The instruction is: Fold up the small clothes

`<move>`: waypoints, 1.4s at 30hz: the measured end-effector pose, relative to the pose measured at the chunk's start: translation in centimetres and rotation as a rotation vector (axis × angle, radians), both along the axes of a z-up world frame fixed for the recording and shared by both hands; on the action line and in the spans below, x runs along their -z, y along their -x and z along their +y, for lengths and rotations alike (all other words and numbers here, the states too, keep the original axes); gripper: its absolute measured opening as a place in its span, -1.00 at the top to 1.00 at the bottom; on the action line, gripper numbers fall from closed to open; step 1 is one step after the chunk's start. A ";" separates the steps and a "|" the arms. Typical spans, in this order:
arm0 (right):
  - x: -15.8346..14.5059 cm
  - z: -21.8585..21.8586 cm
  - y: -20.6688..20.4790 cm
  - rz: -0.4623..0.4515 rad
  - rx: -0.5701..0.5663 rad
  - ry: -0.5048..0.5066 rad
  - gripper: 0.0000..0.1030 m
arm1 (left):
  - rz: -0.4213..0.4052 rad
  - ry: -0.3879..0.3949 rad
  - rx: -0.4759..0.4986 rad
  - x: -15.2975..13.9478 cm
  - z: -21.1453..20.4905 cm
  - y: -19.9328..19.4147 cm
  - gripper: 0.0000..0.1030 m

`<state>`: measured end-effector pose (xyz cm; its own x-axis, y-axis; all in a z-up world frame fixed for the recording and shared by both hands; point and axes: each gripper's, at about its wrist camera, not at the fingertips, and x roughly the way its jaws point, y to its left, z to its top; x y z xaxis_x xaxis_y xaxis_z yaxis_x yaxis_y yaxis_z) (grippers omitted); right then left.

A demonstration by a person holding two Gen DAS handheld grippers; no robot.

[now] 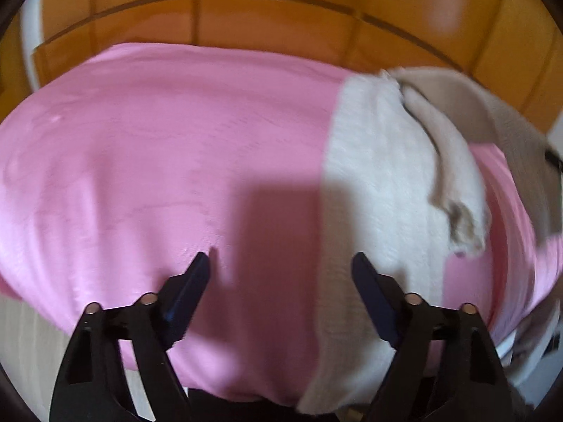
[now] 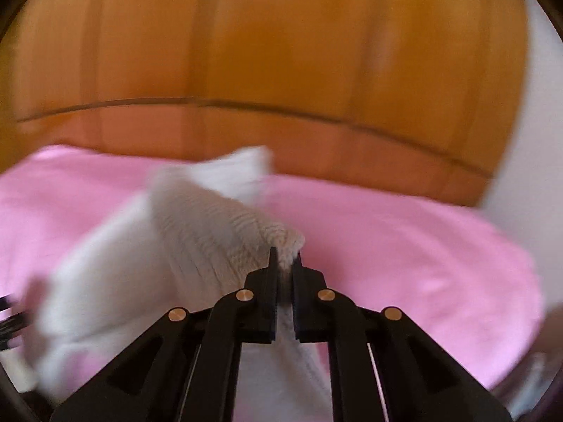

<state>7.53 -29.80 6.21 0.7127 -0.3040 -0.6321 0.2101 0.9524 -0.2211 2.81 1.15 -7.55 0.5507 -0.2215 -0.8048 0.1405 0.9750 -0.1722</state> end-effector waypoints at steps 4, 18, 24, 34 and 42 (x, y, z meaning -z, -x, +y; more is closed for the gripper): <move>1.1 -9.5 -2.7 0.022 0.269 0.140 0.90 | 0.027 -0.002 0.077 0.6 -1.7 -0.1 -0.49; 5.0 -17.1 -3.9 0.064 0.374 -0.327 -0.37 | -0.047 -0.021 0.053 -1.5 -0.3 -3.7 0.85; 7.5 -4.5 -1.9 0.234 -0.114 -0.888 -0.13 | -0.183 -0.038 -0.223 -6.6 8.9 -10.6 0.85; 11.9 5.9 -3.7 0.376 -0.176 -1.236 -0.03 | -0.286 0.090 -0.388 -10.5 12.1 -14.1 -0.41; 10.8 5.6 -4.5 0.357 -0.200 -1.256 0.75 | 0.073 0.342 0.008 -0.8 2.0 -13.9 0.41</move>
